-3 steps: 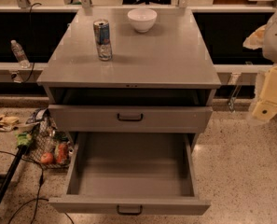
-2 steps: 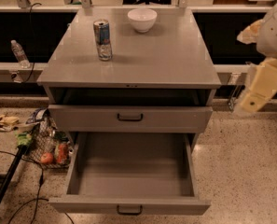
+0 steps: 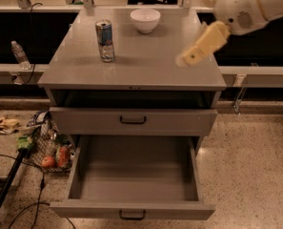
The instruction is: Place redbull can into middle drawer
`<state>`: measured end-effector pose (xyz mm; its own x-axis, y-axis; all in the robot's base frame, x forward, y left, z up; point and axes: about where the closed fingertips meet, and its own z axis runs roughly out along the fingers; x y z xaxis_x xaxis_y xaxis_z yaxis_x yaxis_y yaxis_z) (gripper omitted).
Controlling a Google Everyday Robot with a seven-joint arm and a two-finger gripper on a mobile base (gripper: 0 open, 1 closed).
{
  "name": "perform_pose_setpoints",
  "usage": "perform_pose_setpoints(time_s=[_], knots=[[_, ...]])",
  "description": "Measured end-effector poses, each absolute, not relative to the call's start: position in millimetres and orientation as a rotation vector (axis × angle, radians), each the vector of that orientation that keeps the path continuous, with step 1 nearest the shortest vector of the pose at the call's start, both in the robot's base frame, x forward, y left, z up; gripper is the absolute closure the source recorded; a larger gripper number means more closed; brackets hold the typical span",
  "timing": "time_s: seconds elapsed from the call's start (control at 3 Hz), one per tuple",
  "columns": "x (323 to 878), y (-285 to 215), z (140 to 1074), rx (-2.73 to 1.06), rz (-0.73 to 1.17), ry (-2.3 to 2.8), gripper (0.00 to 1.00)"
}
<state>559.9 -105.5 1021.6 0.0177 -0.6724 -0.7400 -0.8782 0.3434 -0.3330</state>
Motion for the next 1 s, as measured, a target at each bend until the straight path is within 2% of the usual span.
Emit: perform_pose_setpoints(time_s=[0.33,0.67,1.0], knots=[[617.8,-36.0,1029.8,-1.209,0.502,1.512,0.0],[665.8,21.3,1022.3,-1.09,0.519,1.463,0.0],[699.4,52.1,1018.1,-1.059,0.433,1.516,0.0]])
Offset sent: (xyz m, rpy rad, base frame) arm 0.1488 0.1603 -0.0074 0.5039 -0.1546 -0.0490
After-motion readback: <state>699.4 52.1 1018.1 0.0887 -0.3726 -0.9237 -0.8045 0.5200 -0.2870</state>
